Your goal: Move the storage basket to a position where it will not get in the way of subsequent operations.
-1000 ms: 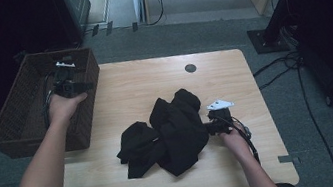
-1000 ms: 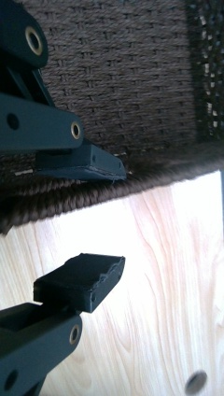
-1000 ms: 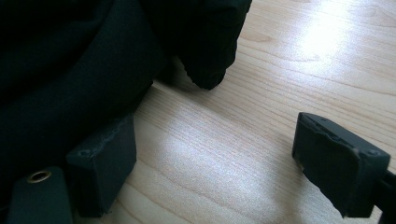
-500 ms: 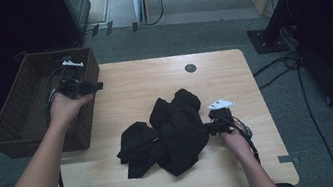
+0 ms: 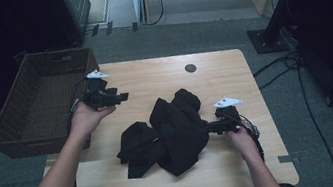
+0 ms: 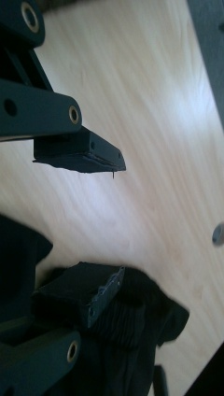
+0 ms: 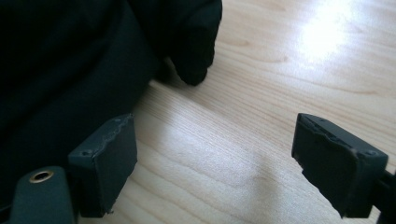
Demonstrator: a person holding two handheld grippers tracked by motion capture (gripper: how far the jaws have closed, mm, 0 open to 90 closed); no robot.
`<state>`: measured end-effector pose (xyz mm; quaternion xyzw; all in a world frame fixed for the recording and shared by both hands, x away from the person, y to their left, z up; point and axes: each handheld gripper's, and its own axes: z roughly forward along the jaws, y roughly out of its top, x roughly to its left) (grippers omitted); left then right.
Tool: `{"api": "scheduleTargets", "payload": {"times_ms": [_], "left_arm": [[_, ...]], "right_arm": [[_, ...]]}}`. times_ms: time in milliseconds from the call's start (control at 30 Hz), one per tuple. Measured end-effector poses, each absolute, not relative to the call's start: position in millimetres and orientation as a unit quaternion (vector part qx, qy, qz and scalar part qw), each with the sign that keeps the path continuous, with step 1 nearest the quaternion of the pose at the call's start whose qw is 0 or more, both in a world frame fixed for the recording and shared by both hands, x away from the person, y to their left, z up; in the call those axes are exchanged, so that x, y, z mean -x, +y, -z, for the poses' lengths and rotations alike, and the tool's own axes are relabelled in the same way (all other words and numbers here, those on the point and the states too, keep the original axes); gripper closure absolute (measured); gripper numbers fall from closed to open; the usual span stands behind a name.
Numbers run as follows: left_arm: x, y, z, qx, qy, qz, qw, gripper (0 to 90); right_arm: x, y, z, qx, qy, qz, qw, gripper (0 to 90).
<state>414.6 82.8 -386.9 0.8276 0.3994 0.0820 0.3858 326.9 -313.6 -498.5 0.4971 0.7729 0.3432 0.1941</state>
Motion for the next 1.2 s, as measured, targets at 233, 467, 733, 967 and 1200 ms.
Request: {"api": "scheduleTargets", "payload": {"times_ms": [233, 467, 733, 967, 1200], "left_arm": [[-394.3, 50.1, 407.1, -0.853, 0.356, -0.057, 0.378, 43.0], [-382.0, 35.5, 427.2, -0.861, 0.330, -0.027, 0.385, 43.0], [-374.5, 50.7, 441.9, -0.866, 0.310, -0.030, 0.390, 43.6], [-367.9, 64.5, 453.2, -0.863, 0.315, -0.021, 0.393, 43.9], [-359.4, 63.8, 465.7, -0.870, 0.288, -0.011, 0.400, 42.5]], "right_arm": [[-322.9, -322.6, 476.1, -0.488, 0.775, -0.355, 0.188, 13.9], [-324.6, -333.7, 440.2, -0.480, 0.768, -0.390, 0.167, 13.6], [-326.4, -322.3, 419.3, -0.432, 0.784, -0.428, 0.123, 13.4], [-326.9, -306.5, 411.1, -0.415, 0.783, -0.450, 0.111, 24.3], [-326.6, -273.4, 407.2, -0.390, 0.796, -0.453, 0.093, 30.4]]}}
